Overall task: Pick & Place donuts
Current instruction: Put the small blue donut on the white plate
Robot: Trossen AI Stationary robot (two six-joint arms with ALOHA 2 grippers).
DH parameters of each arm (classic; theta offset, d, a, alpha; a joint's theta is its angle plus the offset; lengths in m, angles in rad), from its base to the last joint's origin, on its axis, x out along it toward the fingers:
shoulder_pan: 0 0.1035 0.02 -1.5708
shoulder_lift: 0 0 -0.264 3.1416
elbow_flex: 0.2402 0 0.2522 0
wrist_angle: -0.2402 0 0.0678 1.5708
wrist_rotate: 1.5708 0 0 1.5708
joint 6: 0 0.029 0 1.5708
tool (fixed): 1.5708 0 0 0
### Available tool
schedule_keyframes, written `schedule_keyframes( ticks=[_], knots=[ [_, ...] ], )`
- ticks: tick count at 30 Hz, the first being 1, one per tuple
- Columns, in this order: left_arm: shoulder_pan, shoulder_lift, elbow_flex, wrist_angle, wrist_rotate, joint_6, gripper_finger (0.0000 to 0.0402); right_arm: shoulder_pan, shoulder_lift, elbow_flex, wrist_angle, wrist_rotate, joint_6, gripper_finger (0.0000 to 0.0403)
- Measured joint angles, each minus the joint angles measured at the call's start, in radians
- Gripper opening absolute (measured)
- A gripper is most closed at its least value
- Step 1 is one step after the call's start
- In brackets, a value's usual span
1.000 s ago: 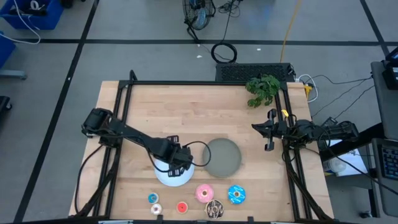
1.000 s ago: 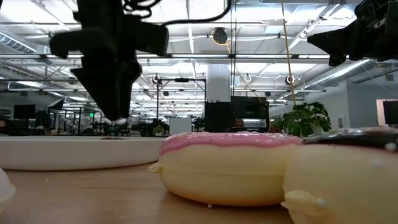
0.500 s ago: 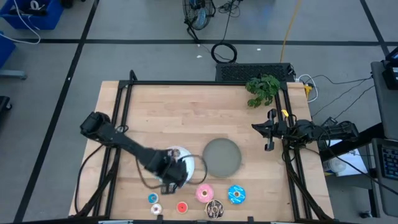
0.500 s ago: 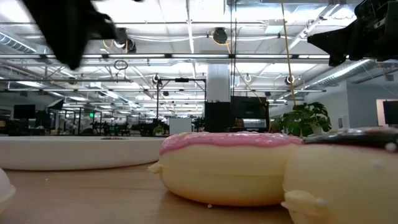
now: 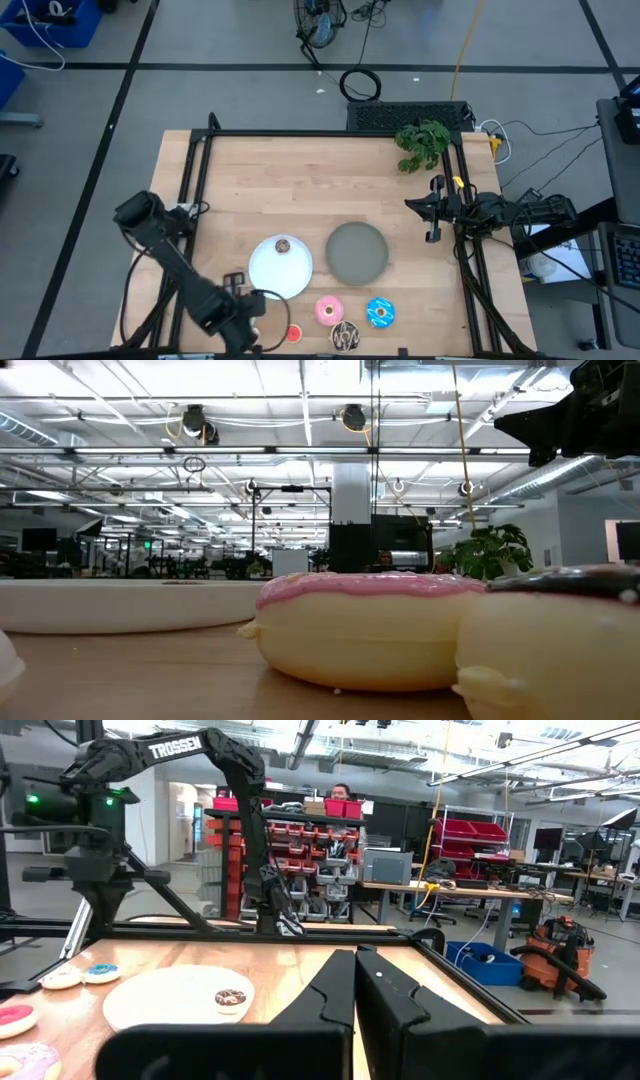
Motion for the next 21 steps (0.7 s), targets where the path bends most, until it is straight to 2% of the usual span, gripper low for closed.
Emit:
schedule_keyframes(
  ticks=[3,5,12,18,21],
  knots=[
    [-0.031,0.000,-0.011,0.001,-0.048,-0.172,0.0021,0.000,0.000,0.000,0.000,-0.001,0.000,0.0000],
    [-0.047,0.000,-0.017,0.005,-0.086,-0.224,0.0033,0.000,0.000,0.000,0.000,-0.001,0.000,0.0000],
    [-0.062,0.000,-0.047,0.013,-0.143,-0.268,0.0069,0.000,0.000,0.000,0.000,-0.002,0.000,0.0000],
    [-0.061,0.000,-0.070,0.052,-0.146,-0.245,0.0087,0.000,0.000,0.000,-0.008,-0.002,0.000,0.0000],
    [-0.058,0.000,-0.098,0.092,-0.143,-0.251,0.0110,0.000,0.000,0.000,-0.008,-0.002,0.000,0.0000]
  ],
)
